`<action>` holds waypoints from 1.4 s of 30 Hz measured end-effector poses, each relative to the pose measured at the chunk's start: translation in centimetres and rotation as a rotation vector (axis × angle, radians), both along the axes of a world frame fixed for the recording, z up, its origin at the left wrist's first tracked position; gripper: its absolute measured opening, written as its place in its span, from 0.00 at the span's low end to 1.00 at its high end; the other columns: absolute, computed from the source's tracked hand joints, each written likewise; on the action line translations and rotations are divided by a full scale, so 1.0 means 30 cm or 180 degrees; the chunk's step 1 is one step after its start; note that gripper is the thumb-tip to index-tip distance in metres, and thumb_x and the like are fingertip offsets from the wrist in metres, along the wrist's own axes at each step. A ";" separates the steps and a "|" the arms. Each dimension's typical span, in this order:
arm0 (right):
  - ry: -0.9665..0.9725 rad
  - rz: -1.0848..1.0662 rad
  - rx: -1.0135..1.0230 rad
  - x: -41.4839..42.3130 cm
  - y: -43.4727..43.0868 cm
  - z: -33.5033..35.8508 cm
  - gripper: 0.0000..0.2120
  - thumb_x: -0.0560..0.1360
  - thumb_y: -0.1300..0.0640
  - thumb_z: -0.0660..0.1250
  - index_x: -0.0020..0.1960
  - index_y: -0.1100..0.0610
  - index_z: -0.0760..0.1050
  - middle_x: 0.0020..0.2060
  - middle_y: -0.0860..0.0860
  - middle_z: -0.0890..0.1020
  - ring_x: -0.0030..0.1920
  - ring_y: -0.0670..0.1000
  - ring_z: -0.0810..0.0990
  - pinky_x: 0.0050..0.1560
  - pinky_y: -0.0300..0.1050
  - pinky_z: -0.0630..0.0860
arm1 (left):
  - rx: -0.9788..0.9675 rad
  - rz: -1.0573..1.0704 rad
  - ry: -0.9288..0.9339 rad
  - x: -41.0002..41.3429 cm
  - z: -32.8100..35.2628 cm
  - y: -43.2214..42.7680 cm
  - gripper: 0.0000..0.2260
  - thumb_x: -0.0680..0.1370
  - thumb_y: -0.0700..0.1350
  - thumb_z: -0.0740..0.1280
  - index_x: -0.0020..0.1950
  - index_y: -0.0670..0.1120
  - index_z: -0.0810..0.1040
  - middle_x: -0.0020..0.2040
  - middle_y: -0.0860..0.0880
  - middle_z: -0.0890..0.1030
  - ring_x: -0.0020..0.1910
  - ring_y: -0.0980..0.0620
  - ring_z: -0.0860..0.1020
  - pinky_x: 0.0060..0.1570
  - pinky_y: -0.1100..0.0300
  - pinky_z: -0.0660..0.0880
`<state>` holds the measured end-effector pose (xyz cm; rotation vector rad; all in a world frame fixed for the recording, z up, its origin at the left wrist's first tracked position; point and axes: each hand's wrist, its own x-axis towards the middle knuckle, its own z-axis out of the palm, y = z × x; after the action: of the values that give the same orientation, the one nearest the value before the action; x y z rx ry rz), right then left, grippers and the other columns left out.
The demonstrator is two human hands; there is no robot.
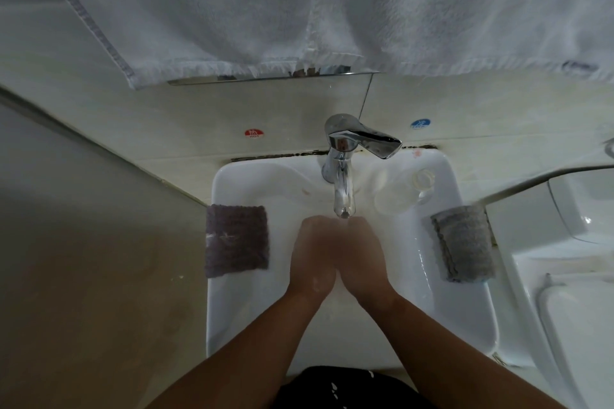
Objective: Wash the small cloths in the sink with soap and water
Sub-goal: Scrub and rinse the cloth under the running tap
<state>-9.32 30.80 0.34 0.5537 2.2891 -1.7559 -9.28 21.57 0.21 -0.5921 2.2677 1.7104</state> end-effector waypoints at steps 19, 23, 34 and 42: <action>0.0584 0.0483 0.1223 -0.014 -0.008 -0.053 0.19 0.83 0.50 0.58 0.35 0.50 0.73 0.27 0.43 0.75 0.29 0.44 0.76 0.32 0.40 0.72 | -0.1157 -0.0534 0.0475 -0.005 0.014 0.005 0.15 0.83 0.49 0.56 0.47 0.44 0.78 0.38 0.48 0.81 0.37 0.48 0.81 0.38 0.56 0.77; -0.0091 0.0152 0.0272 0.002 -0.007 -0.021 0.12 0.84 0.50 0.56 0.45 0.53 0.72 0.35 0.49 0.79 0.35 0.45 0.77 0.38 0.47 0.75 | -0.0351 -0.0022 0.0063 0.010 -0.016 0.000 0.11 0.84 0.54 0.57 0.48 0.53 0.76 0.44 0.50 0.81 0.45 0.50 0.80 0.50 0.43 0.78; 0.0118 0.0313 0.0704 0.002 -0.003 0.001 0.10 0.82 0.50 0.63 0.45 0.54 0.74 0.34 0.46 0.80 0.35 0.46 0.79 0.39 0.39 0.76 | -0.0452 0.0069 0.0070 0.021 0.004 0.008 0.11 0.85 0.52 0.55 0.56 0.47 0.74 0.44 0.55 0.78 0.45 0.54 0.78 0.44 0.60 0.70; 0.0752 0.0655 0.1851 -0.029 -0.016 -0.028 0.16 0.82 0.50 0.59 0.36 0.52 0.71 0.30 0.44 0.76 0.27 0.45 0.73 0.31 0.44 0.72 | -0.0632 -0.0240 0.0143 -0.009 0.004 0.004 0.25 0.81 0.62 0.50 0.45 0.47 0.78 0.40 0.48 0.82 0.42 0.48 0.81 0.47 0.47 0.78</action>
<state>-10.19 30.33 -0.49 0.1844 2.9098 -1.0990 -9.54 21.69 0.34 -0.5041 2.4768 1.4897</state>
